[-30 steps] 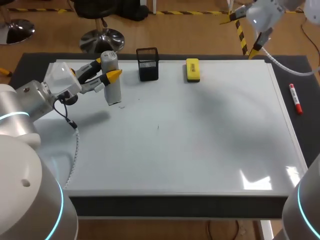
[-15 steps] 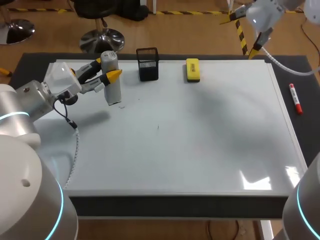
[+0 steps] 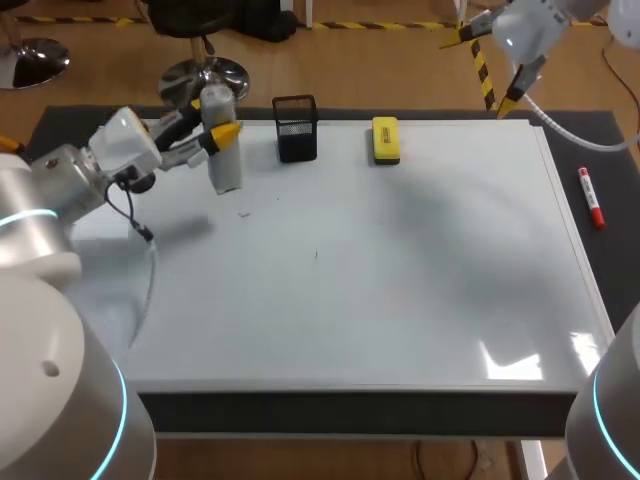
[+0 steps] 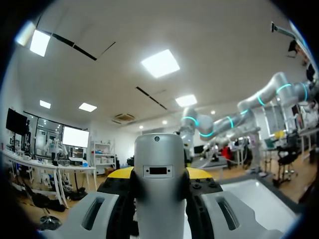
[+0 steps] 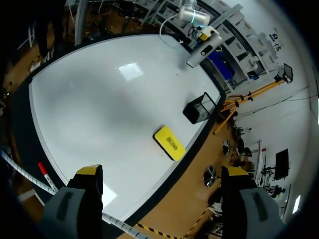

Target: Pick up the inspection probe, press it on each red-marked spot on the whiteboard one by one, put down the probe, pick up the eraser, and wipe off all the red marks.

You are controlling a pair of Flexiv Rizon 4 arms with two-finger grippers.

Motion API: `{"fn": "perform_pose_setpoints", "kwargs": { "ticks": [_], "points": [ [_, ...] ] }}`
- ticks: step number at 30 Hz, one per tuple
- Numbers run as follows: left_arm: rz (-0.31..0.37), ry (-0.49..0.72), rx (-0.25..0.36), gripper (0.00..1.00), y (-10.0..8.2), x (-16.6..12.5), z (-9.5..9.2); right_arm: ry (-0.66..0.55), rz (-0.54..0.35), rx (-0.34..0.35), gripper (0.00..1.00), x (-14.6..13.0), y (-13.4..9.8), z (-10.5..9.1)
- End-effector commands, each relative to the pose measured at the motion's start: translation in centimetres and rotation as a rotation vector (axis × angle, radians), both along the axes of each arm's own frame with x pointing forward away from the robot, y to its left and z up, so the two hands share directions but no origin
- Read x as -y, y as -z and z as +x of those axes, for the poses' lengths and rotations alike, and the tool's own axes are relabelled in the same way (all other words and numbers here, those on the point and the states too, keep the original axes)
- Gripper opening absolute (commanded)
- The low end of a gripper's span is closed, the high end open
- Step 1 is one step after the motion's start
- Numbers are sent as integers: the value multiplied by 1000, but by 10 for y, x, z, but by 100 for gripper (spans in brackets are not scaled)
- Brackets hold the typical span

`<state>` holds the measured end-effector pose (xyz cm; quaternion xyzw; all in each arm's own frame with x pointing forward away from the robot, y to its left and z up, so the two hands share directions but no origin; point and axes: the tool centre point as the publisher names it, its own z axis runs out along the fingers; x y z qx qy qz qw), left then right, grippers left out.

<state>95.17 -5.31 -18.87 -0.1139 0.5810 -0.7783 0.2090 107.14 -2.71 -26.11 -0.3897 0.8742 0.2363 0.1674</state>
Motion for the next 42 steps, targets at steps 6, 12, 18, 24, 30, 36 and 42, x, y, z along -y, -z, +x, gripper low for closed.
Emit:
{"fn": "perform_pose_setpoints", "kwargs": {
  "ticks": [6, 12, 18, 24, 30, 36, 42],
  "points": [
    [12, 216, 81, 0, -35, 27, 59, -2, -5, 0, 100, 0, -1, 0],
    [39, 279, 106, 0, -54, 48, 82, -2, -5, 0, 100, 0, -1, 0],
    [37, 354, 119, 0, -60, 74, 99, -2, -5, 0, 100, 0, -1, 0],
    [27, 400, 127, 0, -59, 98, 114, -2, -5, 0, 100, 0, -1, 0],
    [13, 422, 126, 0, -53, 117, 122, -2, -5, 0, 100, 0, -1, 0],
    [12, 429, 122, 0, -44, 129, 128, -2, -5, 0, 100, 0, -1, 0],
    [13, 425, 115, 0, -32, 130, 133, -2, -5, 0, 100, 0, -1, 0]
  ]
}}
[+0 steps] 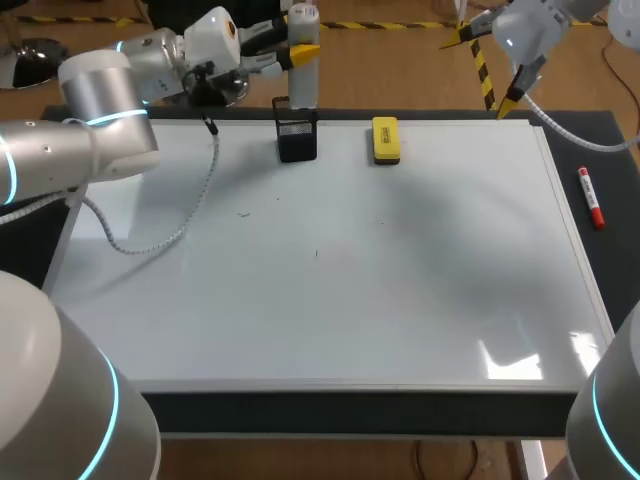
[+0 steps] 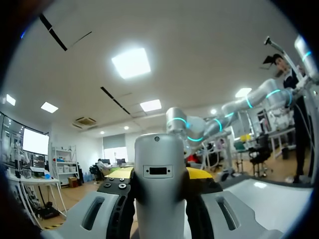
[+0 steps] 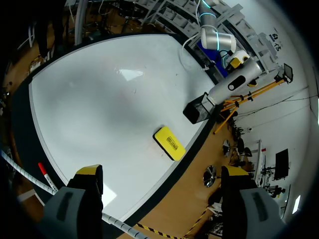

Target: Pick up the inspection probe, press it on each red-marked spot on the whiteboard one by one, put down the probe, pick up the eraser, and wipe off all the red marks.

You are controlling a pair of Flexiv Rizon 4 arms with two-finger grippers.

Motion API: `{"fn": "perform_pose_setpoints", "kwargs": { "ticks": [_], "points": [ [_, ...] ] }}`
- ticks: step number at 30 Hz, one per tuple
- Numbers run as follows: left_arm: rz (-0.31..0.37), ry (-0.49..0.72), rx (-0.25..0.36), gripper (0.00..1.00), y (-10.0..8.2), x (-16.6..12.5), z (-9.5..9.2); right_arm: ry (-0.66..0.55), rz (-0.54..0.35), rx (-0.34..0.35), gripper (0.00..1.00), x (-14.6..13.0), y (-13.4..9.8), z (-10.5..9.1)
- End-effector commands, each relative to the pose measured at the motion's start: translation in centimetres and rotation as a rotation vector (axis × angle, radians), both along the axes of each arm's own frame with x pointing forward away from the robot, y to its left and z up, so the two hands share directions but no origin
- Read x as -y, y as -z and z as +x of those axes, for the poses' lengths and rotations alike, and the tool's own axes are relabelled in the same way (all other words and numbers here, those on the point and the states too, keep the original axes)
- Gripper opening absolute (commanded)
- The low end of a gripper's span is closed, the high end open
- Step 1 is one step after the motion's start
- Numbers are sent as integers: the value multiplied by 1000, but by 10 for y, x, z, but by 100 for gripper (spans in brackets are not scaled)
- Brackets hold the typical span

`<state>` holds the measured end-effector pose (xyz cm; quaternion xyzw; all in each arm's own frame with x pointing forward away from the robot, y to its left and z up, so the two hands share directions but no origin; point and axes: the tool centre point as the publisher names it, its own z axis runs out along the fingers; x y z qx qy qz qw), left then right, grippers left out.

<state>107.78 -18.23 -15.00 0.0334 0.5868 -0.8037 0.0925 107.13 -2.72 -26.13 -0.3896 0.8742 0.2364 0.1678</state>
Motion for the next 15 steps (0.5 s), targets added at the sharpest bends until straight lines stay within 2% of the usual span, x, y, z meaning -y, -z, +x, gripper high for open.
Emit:
{"fn": "perform_pose_setpoints", "kwargs": {
  "ticks": [1, 15],
  "points": [
    [4, 53, 17, 0, 9, 1, 7, -2, -6, -1, 100, 0, -1, 0],
    [-4, 23, 15, 0, 19, -8, 14, -2, -6, -1, 100, 0, -1, 0]
  ]
}}
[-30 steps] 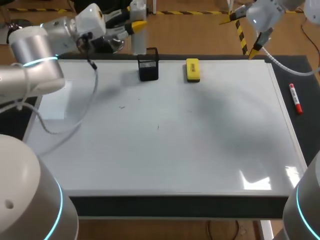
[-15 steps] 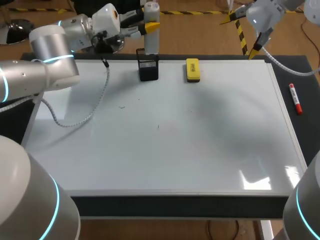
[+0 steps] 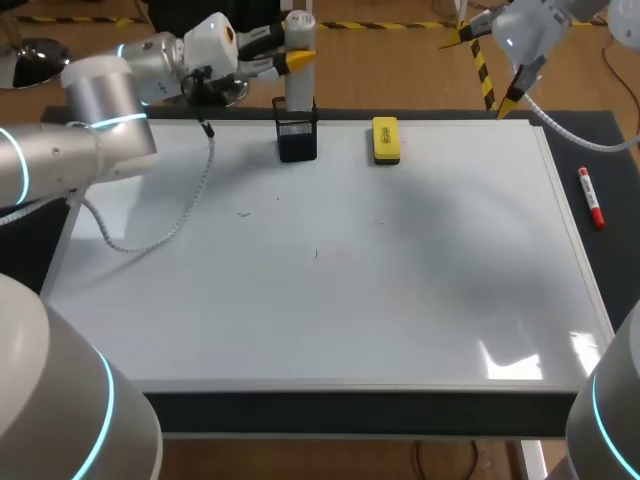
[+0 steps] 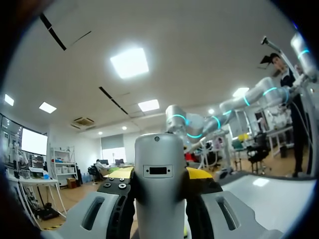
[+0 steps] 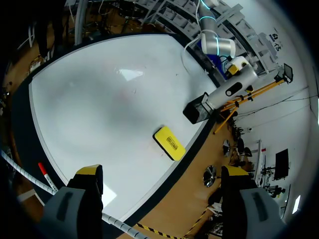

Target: Pick up the inspection probe, press it on each red-marked spot on the whiteboard one by one, put down the probe, pick up the eraser, and wipe off all the red marks.

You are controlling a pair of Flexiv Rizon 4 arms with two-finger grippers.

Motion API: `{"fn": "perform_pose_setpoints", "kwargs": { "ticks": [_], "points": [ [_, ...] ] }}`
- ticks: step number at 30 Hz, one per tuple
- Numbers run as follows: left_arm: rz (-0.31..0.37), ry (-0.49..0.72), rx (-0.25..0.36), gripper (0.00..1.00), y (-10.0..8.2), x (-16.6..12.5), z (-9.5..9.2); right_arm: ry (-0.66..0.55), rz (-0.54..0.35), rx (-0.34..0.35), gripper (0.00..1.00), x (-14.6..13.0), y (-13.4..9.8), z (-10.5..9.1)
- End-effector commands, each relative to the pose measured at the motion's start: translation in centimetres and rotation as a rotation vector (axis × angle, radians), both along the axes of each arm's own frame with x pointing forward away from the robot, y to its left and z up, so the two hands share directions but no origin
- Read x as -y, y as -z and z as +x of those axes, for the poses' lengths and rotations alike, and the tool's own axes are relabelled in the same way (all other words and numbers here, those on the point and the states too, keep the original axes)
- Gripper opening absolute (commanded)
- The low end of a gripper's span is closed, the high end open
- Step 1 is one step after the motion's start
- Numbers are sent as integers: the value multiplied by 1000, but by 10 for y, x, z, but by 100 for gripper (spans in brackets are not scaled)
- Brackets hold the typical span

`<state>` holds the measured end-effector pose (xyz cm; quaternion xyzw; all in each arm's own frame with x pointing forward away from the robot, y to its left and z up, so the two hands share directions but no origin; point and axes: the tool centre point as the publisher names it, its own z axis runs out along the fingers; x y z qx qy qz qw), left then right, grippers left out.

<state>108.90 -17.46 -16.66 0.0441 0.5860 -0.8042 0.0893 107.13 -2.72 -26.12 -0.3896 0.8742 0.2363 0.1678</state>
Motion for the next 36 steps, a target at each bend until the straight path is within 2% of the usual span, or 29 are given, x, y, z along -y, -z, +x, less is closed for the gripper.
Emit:
{"fn": "perform_pose_setpoints", "kwargs": {
  "ticks": [1, 36],
  "points": [
    [-6, 4, -1, 0, 4, -1, 3, -2, -6, -1, 100, 0, -1, 0],
    [-22, -30, -35, 0, 50, -11, 7, -2, -6, -1, 100, 0, -1, 0]
  ]
}}
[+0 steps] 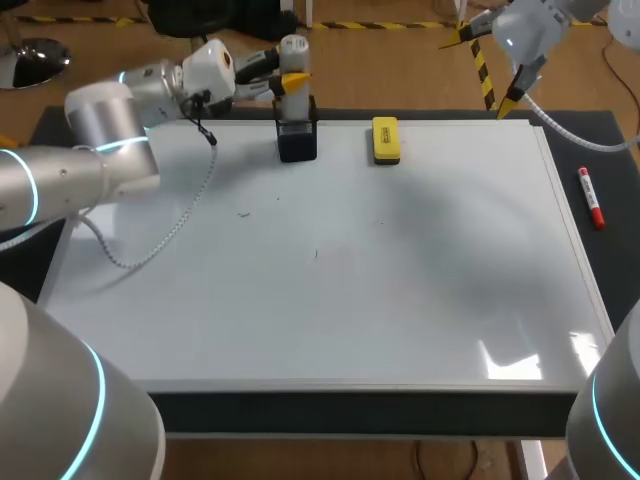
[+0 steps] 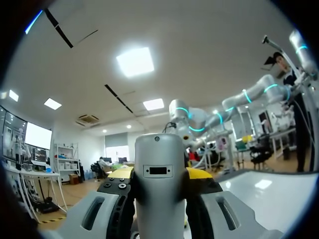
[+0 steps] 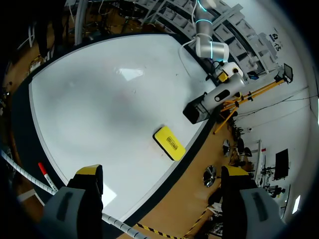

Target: Pick up the inspection probe, press it on each red-marked spot on the whiteboard one by one, put down the probe, pick up the eraser, and wipe off all the red marks.

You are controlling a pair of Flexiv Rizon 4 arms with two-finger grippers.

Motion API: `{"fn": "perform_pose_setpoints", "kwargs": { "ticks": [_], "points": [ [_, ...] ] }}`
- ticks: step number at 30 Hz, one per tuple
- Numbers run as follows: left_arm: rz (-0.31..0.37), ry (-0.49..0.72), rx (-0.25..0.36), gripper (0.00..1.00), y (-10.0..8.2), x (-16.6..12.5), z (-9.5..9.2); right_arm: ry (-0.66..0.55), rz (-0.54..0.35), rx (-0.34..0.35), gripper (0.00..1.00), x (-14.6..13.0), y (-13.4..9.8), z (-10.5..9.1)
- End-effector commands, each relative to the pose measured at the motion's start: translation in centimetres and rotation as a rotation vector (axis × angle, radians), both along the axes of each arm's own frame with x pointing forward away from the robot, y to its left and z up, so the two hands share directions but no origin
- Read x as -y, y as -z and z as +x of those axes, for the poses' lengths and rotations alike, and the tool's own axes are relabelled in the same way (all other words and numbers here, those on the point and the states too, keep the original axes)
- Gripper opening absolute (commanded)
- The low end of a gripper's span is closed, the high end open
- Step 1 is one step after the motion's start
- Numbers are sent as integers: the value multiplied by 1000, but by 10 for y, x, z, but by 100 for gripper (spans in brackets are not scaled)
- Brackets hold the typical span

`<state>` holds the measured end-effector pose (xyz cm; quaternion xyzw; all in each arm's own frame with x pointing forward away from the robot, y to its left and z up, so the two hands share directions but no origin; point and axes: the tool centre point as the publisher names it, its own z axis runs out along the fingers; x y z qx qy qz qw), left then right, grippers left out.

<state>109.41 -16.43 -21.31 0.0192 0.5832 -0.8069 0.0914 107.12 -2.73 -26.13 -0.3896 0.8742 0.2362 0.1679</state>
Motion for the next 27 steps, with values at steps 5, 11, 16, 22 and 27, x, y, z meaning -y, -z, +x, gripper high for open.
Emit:
{"fn": "perform_pose_setpoints", "kwargs": {
  "ticks": [5, 11, 16, 22, 27],
  "points": [
    [-21, -3, 0, 0, 10, 0, 0, -2, -6, -1, 100, 0, -1, 0],
    [-31, -12, -7, 0, 19, 1, -1, -2, -6, -1, 100, 0, -1, 0],
    [-38, -20, -9, 0, 25, -1, 1, -2, -6, -1, 100, 0, -1, 0],
    [-46, -21, -10, 0, 32, 0, 3, -2, -6, -1, 100, 0, -1, 0],
    [-47, -21, -16, 0, 37, 1, 2, -2, -6, -1, 100, 0, -1, 0]
  ]
}}
